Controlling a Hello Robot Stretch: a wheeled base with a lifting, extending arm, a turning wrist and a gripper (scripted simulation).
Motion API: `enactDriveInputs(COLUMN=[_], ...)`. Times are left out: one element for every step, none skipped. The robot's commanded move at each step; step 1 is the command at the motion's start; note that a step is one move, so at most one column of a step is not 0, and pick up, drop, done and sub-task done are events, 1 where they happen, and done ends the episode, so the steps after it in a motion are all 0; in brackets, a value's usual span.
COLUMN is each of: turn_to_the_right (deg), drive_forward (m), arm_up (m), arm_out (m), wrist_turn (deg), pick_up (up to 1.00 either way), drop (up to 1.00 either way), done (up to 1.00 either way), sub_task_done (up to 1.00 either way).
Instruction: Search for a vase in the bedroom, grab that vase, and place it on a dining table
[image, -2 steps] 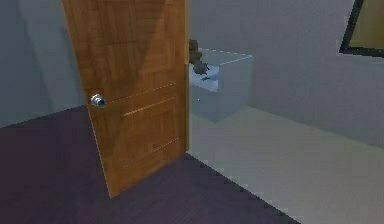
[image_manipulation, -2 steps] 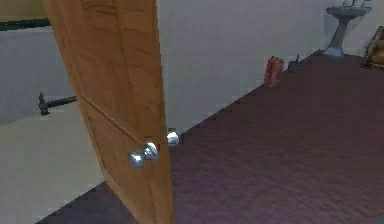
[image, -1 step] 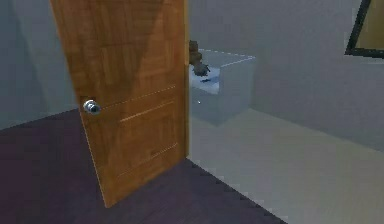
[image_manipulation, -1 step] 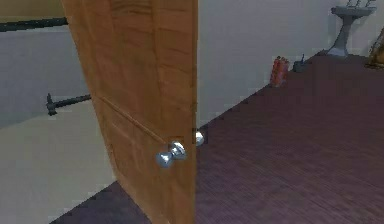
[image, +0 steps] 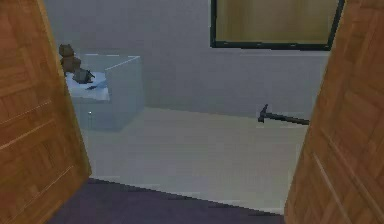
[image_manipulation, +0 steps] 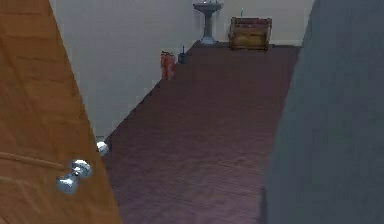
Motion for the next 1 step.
enactDriveInputs(turn_to_the_right=[0.0], drive_forward=[0.70], arm_up=[0.00], arm_out=[0.00], wrist_turn=[0.0], pick_up=[0.00], drop=[0.00], done=[0.00], sub_task_done=[0.00])
